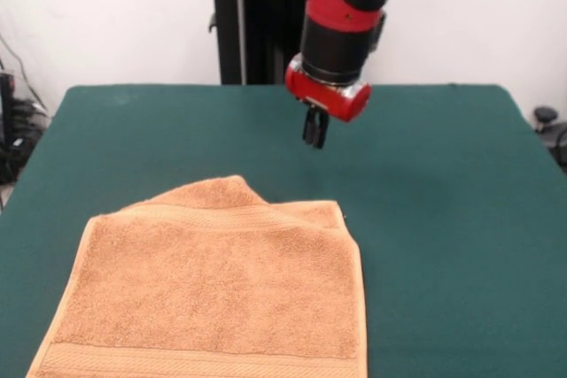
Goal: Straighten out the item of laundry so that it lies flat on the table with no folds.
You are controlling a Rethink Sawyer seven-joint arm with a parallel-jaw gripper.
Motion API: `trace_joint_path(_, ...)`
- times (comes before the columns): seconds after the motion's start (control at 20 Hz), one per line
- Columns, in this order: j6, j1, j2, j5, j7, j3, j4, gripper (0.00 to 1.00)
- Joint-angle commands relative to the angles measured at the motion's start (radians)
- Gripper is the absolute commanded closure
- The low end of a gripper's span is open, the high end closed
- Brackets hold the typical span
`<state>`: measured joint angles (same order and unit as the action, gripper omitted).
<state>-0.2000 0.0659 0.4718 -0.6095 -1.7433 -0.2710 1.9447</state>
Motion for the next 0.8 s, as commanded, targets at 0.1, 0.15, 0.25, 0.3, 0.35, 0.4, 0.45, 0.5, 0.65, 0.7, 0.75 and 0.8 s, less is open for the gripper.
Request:
trace_joint_path(0.1, 0.235, -0.184, -0.086, 0.063, -0.206, 0.278, -0.018, 1.00)
trace_joint_path(0.15, 0.223, -0.187, -0.101, 0.063, -0.196, 0.278, -0.043, 1.00)
trace_joint_path(0.25, 0.221, -0.189, -0.137, 0.067, -0.182, 0.277, -0.100, 1.00)
trace_joint_path(0.3, 0.224, -0.181, -0.158, 0.062, -0.179, 0.269, -0.130, 1.00)
trace_joint_path(0.35, 0.223, -0.163, -0.173, 0.048, -0.182, 0.253, -0.156, 1.00)
trace_joint_path(0.4, 0.216, -0.136, -0.183, 0.029, -0.183, 0.227, -0.179, 1.00)
trace_joint_path(0.45, 0.192, -0.103, -0.190, 0.003, -0.186, 0.196, -0.201, 1.00)
trace_joint_path(0.5, 0.163, -0.066, -0.197, -0.028, -0.197, 0.156, -0.222, 1.00)
trace_joint_path(0.65, 0.116, -0.021, -0.198, -0.057, -0.219, 0.111, -0.246, 1.00)
trace_joint_path(0.7, 0.111, -0.025, -0.197, -0.056, -0.220, 0.114, -0.248, 1.00)
trace_joint_path(0.75, 0.110, -0.032, -0.198, -0.051, -0.216, 0.118, -0.251, 1.00)
trace_joint_path(0.8, 0.108, -0.038, -0.199, -0.046, -0.212, 0.123, -0.254, 1.00)
